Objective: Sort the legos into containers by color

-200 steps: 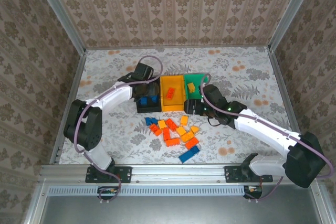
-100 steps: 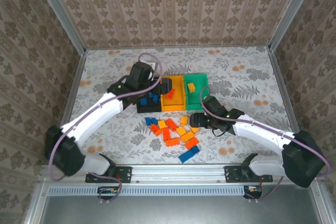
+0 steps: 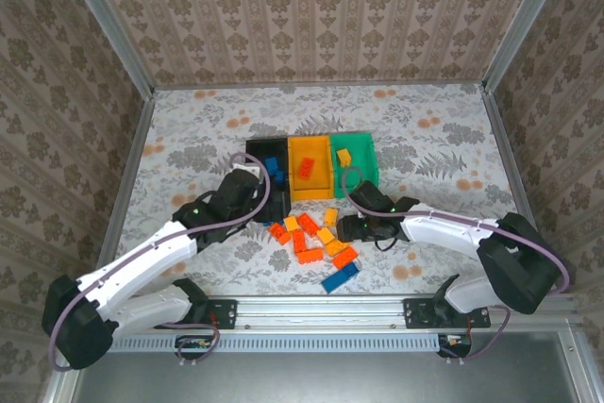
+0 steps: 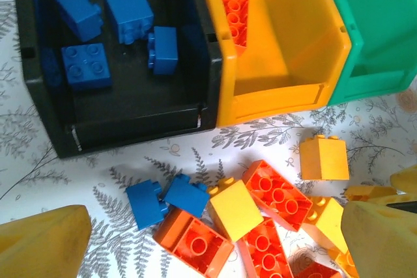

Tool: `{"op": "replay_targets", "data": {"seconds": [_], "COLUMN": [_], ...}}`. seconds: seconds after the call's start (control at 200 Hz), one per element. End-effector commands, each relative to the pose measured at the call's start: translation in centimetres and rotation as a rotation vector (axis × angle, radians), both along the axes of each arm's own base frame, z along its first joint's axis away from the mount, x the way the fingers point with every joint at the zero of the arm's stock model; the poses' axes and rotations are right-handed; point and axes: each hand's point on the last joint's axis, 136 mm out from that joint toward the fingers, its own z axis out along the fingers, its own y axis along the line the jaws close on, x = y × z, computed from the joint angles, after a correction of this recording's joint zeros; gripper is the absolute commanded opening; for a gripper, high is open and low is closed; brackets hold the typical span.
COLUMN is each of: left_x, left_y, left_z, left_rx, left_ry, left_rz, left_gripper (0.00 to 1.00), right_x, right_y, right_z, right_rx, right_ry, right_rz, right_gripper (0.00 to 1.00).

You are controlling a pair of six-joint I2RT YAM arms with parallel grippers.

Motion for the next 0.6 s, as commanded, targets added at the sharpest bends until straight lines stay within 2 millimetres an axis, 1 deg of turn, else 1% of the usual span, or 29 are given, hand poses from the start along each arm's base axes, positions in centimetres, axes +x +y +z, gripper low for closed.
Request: {"op": "replay_targets", "data": {"seconds": [0.0,0.1,0.175,0.32,0.47,0.54,0.595], "left_x": [-0.2,-0.3,-0.3,-0.3,-0.4,-0.5,-0.6], "left_y": [1.0,1.1,1.2,1.1,1.2,1.3,1.3], "left_z": [-0.1,-0.6,-0.8,-0.9,-1.2,-1.4,-1.6], "left_rx": [-0.009,-0.004,-0.001,-0.004,0.003,0.003,0.004], "left_ry": [0.000,0.008,0.014,0.016,0.023,0.026,0.029], "left_rz": [0.059,0.064,0.068,0.065,0.065,0.065,0.065], "left_gripper": [1.00,1.00,1.00,1.00,1.00,1.00,1.00], "right_x": [0.0,0.1,0.5,1.5,1.7,1.8,2.2], "right_y": [-0.3,-1.4,-2.1,-1.9,-1.6,-1.3,-1.1], "right_z": [-0.7,-1.2,-1.2,-0.9,-1.0,-0.3,0.9], "right_rx": [-0.032,-0.083,-0.105,-0.097,-0.097,-0.079,-0.070], "right_ry": [0.009,0.006,-0.009,-0.031,-0.023,-0.037,-0.060], "right_rz": [-0.004,-0.042,-0.073,-0.090,-0.087,-0.078,-0.071], "right_gripper": [0.67,0.61,0.58,0.59,0.47,0.41,0.38]}}
